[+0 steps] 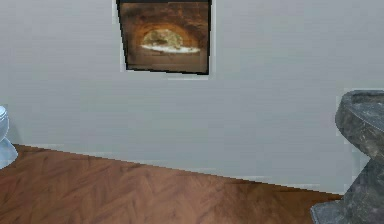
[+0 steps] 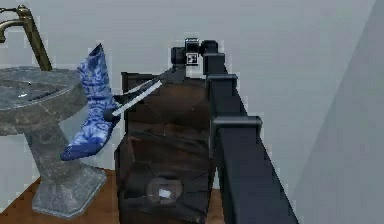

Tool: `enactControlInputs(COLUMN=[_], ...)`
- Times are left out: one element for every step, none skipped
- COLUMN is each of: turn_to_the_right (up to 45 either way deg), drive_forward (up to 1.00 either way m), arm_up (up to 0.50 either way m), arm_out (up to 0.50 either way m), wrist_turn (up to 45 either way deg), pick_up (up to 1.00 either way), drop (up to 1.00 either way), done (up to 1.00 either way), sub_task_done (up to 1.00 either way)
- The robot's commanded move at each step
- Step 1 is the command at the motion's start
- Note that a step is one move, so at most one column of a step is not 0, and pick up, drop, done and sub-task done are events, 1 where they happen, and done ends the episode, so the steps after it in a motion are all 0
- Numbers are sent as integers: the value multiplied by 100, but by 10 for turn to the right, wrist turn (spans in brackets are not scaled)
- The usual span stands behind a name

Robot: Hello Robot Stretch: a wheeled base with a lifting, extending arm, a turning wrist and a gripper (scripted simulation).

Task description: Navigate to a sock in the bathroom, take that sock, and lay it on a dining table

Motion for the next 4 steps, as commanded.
enactControlInputs(turn_to_the_right=[0, 0, -450, -450], drive_forward=[0, 0, 0, 0], arm_up=[0, 0, 0, 0], arm_out=[0, -44, 0, 0], wrist_turn=[-360, 0, 0, 0], pick_up=[0, 0, 0, 0], drop=[0, 0, 0, 0], done=[0, 0, 0, 0], sub_task_done=[0, 0, 0, 0])
